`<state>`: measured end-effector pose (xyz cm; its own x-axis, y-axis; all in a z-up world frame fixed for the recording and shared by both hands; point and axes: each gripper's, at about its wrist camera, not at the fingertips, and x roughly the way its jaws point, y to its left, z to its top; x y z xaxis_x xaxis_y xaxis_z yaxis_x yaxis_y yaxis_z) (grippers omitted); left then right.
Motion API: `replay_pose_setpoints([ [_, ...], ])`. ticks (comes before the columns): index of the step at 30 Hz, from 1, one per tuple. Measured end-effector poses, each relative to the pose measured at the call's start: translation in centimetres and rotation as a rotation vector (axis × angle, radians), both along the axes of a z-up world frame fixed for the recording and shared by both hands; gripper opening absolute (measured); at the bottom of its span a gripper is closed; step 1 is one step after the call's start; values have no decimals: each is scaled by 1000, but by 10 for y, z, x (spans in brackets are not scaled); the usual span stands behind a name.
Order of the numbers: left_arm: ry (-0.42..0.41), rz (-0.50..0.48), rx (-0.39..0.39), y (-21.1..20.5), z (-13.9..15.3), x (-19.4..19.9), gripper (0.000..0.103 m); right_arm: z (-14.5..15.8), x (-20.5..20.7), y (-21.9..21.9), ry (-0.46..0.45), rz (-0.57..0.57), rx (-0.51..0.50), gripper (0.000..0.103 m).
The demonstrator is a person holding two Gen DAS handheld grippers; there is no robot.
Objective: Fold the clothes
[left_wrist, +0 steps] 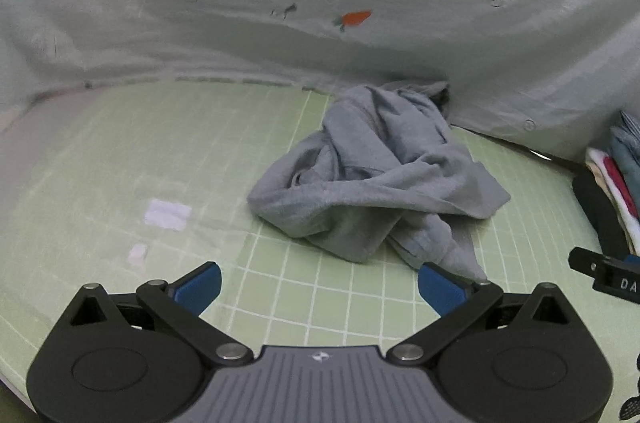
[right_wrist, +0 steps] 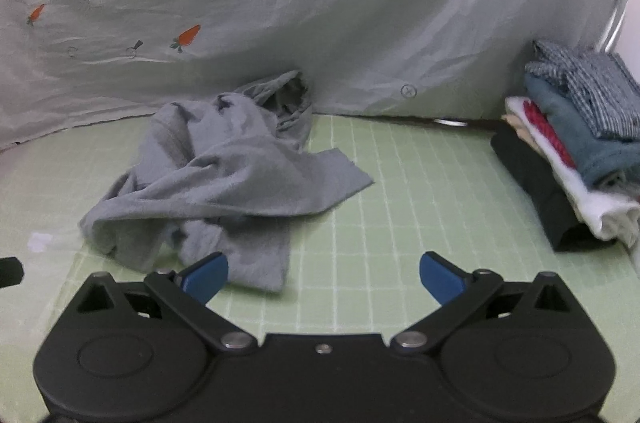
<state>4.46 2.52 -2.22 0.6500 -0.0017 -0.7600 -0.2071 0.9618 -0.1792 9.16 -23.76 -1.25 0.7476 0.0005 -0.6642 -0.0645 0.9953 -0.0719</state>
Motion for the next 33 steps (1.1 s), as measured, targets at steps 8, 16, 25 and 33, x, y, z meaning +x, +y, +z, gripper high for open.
replay_pose_setpoints([
  [8,98,83,-237,8,-33,53,102,-15,39,-28,-5,-50,-100,103],
  [16,113,231,-692,24,-76,116,80,-52,67,-67,114,-208,-72,103],
  [25,135,385,-915,37,-111,143,20,-80,92,-78,202,-281,-54,103],
  [33,16,431,-791,74,-98,132,6,-86,99,-78,221,-306,-81,103],
])
